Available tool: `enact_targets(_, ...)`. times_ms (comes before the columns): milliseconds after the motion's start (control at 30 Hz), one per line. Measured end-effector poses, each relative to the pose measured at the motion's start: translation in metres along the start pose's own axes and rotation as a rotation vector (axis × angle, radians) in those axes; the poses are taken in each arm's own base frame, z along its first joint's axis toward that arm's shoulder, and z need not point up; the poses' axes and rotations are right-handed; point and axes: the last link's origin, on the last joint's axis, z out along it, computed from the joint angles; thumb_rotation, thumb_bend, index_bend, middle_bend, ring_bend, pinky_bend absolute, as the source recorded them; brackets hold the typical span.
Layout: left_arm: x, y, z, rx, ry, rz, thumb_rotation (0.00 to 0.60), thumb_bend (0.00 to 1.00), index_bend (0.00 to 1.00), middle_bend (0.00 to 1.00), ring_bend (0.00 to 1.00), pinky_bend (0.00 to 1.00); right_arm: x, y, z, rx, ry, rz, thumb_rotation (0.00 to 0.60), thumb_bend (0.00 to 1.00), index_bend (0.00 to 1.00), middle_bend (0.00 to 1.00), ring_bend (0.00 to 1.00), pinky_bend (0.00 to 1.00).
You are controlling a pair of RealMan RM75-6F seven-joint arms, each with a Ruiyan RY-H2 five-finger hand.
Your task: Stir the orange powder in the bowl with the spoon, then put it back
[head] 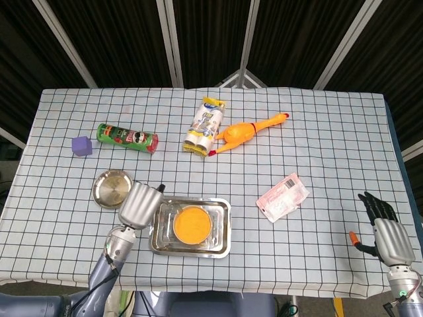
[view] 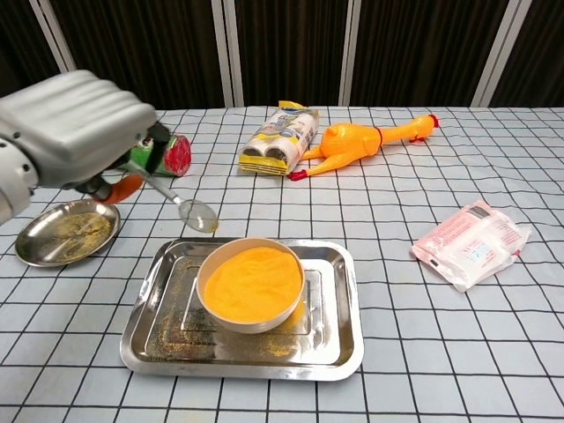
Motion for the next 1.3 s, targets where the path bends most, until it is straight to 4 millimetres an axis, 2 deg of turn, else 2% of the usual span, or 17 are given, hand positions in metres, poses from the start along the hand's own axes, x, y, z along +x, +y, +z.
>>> enact_targets(233,-0.031,-0.038,-0.023,0.147,-0.163,-0.158,0.6,0.72,0.76,0.99,0.91,0.89,-0.001,-0.001,0.0,0.002,-0.004,-0.002,0.6,0.4,0.0,0.0,0.0,0.0)
enact_targets(467,-0.062,-0.052,-0.041,0.189,-0.271,-0.22,0.6,0.7,0.75,0.98,0.91,0.89,-0.001,-0.002,0.0,0.001,-0.007,-0.001,0.6,0.4,0.0,0.0,0.0,0.0)
enact_targets(733,-0.073,-0.033,-0.042,0.162,-0.307,-0.237,0.6,0.68,0.74,0.98,0.91,0.89,-0.001,-0.001,0.0,-0.002,-0.007,0.002,0.6,0.4,0.0,0.0,0.0,0.0)
enact_targets(1033,-0.074,-0.007,-0.038,0.125,-0.324,-0.265,0.6,0.64,0.72,0.97,0.91,0.89,-0.001,0.0,0.0,-0.007,-0.012,0.01,0.6,0.4,0.0,0.0,0.0,0.0)
enact_targets(1300,-0.075,0.003,-0.04,0.111,-0.33,-0.272,0.6,0.59,0.68,0.95,0.9,0.89,-0.001,-0.001,-0.001,-0.008,-0.014,0.012,0.6,0.4,0.0,0.0,0.0,0.0)
